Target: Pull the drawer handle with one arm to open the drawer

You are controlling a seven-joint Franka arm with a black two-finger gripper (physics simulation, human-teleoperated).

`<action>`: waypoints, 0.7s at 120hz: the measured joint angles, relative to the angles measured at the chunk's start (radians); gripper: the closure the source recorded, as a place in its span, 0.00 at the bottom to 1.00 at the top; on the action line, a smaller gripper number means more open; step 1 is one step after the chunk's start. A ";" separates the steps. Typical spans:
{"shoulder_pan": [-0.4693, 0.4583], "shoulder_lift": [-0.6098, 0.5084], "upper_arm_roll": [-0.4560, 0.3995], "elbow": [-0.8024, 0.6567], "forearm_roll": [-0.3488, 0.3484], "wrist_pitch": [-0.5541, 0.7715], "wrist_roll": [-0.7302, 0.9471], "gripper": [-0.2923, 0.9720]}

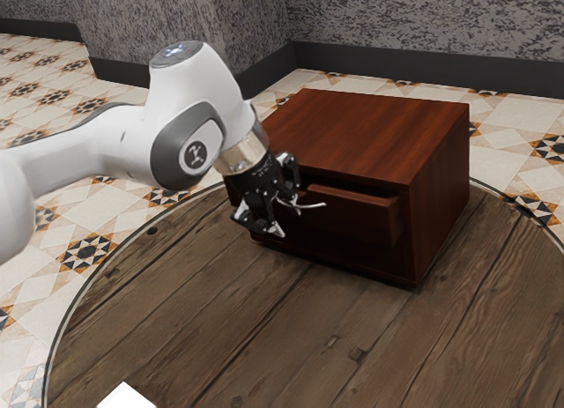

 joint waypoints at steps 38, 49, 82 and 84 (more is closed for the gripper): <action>-0.004 -0.076 0.000 -0.084 0.011 0.030 0.000 0.55; -0.003 -0.108 -0.002 -0.120 0.012 0.038 0.000 0.54; -0.008 -0.182 -0.001 -0.204 0.011 0.048 -0.004 0.54; -0.008 -0.185 -0.001 -0.209 0.011 0.048 -0.005 0.54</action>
